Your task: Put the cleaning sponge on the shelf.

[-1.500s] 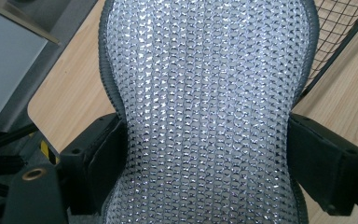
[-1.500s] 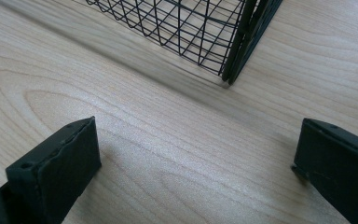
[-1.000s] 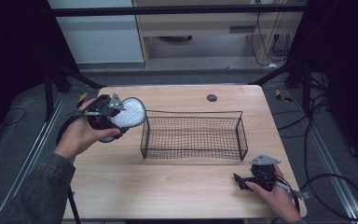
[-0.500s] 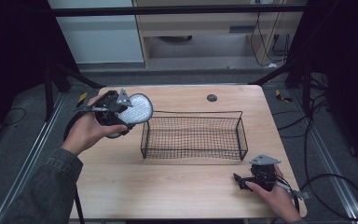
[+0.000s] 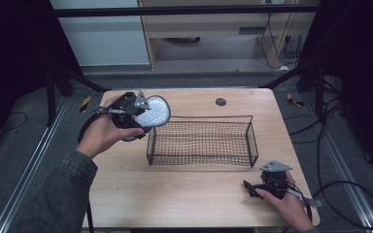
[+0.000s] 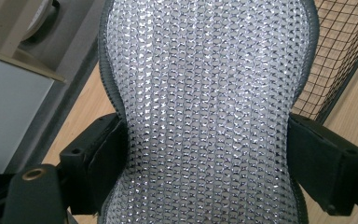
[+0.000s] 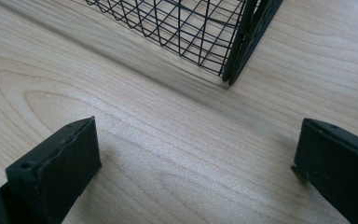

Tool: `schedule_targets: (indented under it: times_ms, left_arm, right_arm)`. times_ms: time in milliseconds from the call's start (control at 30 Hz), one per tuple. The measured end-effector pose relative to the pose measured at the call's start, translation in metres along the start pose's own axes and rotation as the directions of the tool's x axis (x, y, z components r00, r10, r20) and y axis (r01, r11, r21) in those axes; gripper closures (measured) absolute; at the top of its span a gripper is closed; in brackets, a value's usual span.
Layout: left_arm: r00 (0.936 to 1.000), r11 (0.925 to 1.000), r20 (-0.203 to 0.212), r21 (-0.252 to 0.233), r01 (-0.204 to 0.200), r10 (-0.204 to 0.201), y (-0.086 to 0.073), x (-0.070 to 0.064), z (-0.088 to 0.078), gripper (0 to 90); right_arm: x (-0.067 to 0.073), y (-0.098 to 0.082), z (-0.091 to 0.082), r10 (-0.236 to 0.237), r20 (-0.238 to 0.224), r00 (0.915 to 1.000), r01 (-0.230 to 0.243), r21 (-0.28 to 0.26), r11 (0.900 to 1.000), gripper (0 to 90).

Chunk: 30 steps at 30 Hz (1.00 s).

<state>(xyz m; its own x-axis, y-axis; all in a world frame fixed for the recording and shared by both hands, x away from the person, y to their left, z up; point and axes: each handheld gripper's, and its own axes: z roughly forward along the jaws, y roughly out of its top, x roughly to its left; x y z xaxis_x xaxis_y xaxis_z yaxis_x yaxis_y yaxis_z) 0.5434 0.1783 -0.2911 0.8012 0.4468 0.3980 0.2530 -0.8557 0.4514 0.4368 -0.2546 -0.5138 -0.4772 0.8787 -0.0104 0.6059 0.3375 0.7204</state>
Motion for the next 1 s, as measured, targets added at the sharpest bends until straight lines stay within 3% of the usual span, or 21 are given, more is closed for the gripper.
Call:
schedule_targets:
  times_ms: [733,1000]
  left_arm:
    - [0.9948,0.9957,0.043,-0.012,-0.092,0.092,0.046,-0.025,0.029,15.1]
    - [0.9921,0.9937,0.057,-0.019,-0.111,0.112,0.055,-0.032,0.036,15.1]
  right_arm:
    - [-0.001,0.0,0.0,-0.009,0.001,1.0,0.009,-0.002,1.0,0.4]
    - [0.0,0.0,0.0,-0.003,-0.001,1.0,0.003,0.0,1.0,0.4]
